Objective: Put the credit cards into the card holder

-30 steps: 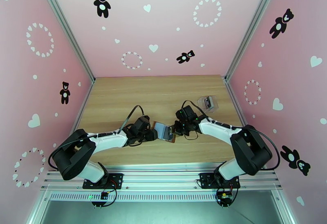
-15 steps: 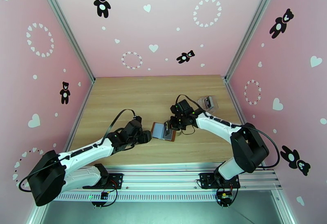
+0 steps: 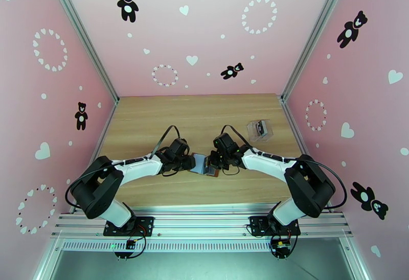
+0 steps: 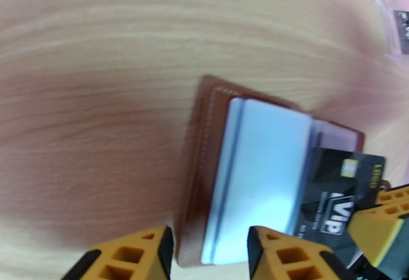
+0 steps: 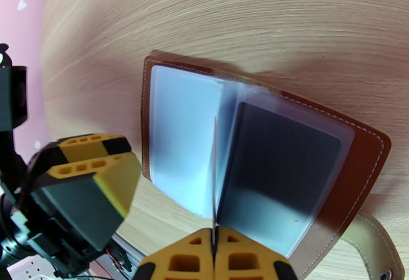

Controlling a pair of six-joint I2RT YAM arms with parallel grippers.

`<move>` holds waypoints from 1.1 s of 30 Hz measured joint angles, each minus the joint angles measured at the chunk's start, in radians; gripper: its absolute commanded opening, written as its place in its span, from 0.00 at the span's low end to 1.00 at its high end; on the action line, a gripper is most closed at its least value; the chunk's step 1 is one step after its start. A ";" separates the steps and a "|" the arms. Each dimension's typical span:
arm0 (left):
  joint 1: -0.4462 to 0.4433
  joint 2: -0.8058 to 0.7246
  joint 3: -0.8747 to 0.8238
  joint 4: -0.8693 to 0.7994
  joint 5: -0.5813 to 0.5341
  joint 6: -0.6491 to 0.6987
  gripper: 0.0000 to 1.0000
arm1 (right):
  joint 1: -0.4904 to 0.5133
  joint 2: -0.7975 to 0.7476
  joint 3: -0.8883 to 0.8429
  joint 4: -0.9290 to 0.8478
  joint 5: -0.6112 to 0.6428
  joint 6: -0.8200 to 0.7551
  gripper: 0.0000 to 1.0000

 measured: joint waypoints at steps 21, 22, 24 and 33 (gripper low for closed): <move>-0.048 -0.046 -0.077 0.066 -0.019 -0.045 0.39 | -0.052 0.000 0.003 -0.004 -0.042 -0.052 0.00; -0.048 -0.055 -0.077 0.050 -0.025 -0.045 0.40 | -0.054 0.000 0.006 -0.004 -0.048 -0.058 0.00; -0.048 -0.076 -0.077 0.018 -0.037 -0.045 0.40 | -0.060 0.000 0.011 -0.006 -0.058 -0.066 0.00; -0.031 -0.092 0.003 -0.044 -0.021 -0.011 0.36 | -0.079 0.000 0.013 -0.008 -0.081 -0.074 0.00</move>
